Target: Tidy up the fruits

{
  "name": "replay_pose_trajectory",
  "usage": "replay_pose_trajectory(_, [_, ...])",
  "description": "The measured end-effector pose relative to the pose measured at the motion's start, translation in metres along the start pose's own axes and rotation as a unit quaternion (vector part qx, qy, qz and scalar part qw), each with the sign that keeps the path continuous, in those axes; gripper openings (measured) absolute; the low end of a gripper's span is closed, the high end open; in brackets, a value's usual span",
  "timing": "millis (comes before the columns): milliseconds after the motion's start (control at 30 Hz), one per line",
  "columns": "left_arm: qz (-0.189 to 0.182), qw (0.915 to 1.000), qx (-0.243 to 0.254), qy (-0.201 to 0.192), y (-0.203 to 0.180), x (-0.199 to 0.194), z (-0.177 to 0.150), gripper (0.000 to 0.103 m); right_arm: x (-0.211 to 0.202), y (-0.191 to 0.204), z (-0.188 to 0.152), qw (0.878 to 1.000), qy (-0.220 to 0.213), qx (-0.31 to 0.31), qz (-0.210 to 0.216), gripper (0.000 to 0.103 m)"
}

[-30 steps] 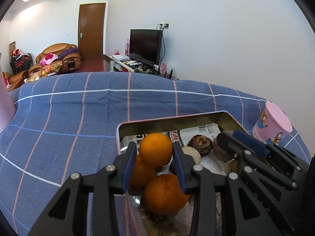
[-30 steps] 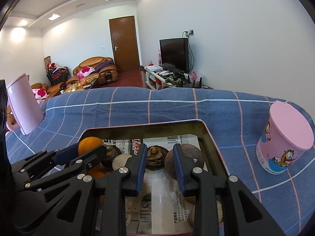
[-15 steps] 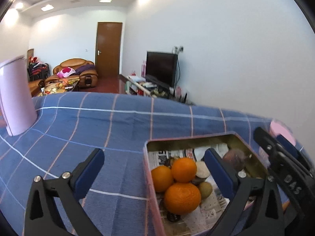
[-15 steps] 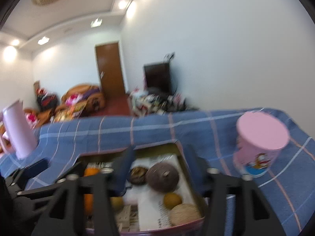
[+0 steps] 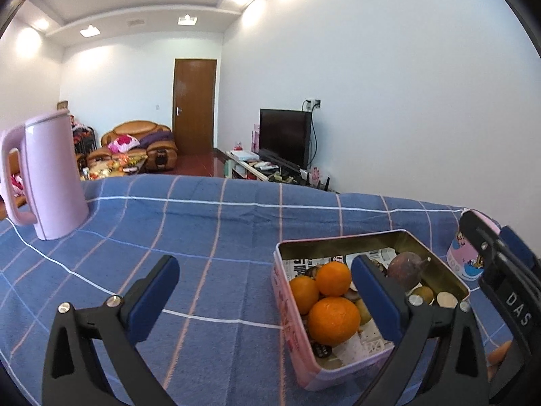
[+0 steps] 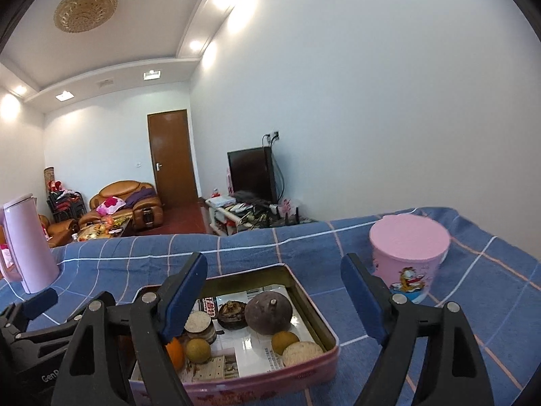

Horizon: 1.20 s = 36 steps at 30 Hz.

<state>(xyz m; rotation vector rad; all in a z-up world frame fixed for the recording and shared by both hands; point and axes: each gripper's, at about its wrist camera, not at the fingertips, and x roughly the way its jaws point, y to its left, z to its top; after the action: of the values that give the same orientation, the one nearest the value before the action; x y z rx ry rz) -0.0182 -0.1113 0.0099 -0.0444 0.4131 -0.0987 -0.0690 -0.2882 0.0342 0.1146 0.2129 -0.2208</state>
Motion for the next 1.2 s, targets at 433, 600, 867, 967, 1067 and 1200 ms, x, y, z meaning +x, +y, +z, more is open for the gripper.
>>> replay_pose_trajectory(433, [0.003,0.9991,0.027,-0.034,-0.005,-0.031,-0.006,0.103,-0.040,-0.001,-0.004,0.998,-0.051,0.006,-0.031,0.083])
replay_pose_trajectory(600, [0.005,0.9990,0.027,-0.036,-0.005,-0.033,-0.007,0.103,-0.045,0.001,-0.004,0.998,-0.060,0.003,-0.036,0.083])
replay_pose_trajectory(867, [0.006,0.9988,0.031,-0.038,-0.006,-0.036,-0.008,0.103,-0.045,0.000,-0.003,0.998,-0.055,0.003,-0.037,0.083])
replay_pose_trajectory(967, [0.006,0.9988,0.031,-0.037,-0.006,-0.035,-0.007,0.103,-0.043,0.000,-0.004,0.998,-0.054,0.003,-0.039,0.083])
replay_pose_trajectory(1067, [0.006,0.9989,0.031,-0.035,-0.007,-0.035,-0.007,0.103,-0.042,-0.001,-0.003,0.998,-0.053,0.002,-0.040,0.083])
replay_pose_trajectory(1200, [0.007,0.9989,0.032,-0.034,-0.007,-0.034,-0.007,0.103,-0.041,0.000,-0.004,0.998,-0.049,0.002,-0.042,0.083])
